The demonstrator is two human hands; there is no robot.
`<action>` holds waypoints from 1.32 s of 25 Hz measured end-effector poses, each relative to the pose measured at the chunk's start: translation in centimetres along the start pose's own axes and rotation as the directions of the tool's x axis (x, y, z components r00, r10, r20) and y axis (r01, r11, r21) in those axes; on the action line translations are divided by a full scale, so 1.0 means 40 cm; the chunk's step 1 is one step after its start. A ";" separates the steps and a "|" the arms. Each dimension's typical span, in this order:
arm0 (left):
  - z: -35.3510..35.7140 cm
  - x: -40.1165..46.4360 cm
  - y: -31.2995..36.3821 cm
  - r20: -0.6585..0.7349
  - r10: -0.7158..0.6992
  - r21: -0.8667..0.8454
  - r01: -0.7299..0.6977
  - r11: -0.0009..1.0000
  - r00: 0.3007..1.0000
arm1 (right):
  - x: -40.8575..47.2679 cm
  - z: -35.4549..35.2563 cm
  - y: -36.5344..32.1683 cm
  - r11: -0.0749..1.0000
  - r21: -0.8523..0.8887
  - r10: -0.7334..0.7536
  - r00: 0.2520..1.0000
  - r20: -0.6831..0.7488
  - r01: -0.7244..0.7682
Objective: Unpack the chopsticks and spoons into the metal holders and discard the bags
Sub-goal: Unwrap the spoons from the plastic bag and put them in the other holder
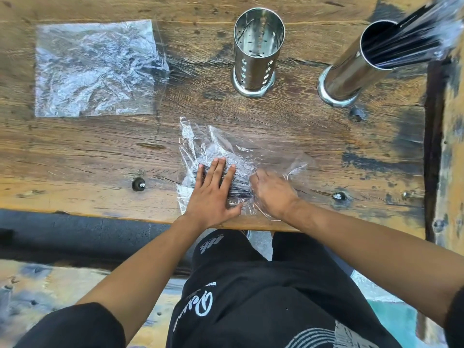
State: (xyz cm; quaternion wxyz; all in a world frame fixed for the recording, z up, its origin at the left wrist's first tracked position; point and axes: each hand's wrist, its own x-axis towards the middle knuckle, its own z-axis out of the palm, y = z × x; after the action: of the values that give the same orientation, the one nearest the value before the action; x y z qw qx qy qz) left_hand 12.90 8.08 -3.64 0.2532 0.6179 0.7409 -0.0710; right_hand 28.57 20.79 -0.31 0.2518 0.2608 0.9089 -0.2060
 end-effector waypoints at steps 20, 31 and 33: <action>0.012 0.018 -0.020 0.000 -0.025 0.025 0.025 0.999 1.000 | -0.006 -0.049 -0.036 0.999 -0.046 0.015 0.998 0.054 -0.012; 0.010 0.020 -0.017 0.034 -0.034 0.013 0.033 0.999 0.999 | 0.008 -0.019 -0.049 0.995 0.010 0.095 0.991 0.090 -0.096; 0.011 0.019 -0.018 0.030 -0.031 0.009 0.030 1.000 0.999 | 0.006 -0.019 -0.052 0.996 0.010 0.091 0.991 0.096 -0.092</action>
State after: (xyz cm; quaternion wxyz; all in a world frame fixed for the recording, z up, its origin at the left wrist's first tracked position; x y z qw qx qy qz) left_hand 12.27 8.42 -4.53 0.2607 0.6065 0.7461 -0.0871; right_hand 26.93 19.65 0.67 0.3022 0.2939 0.8814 -0.2132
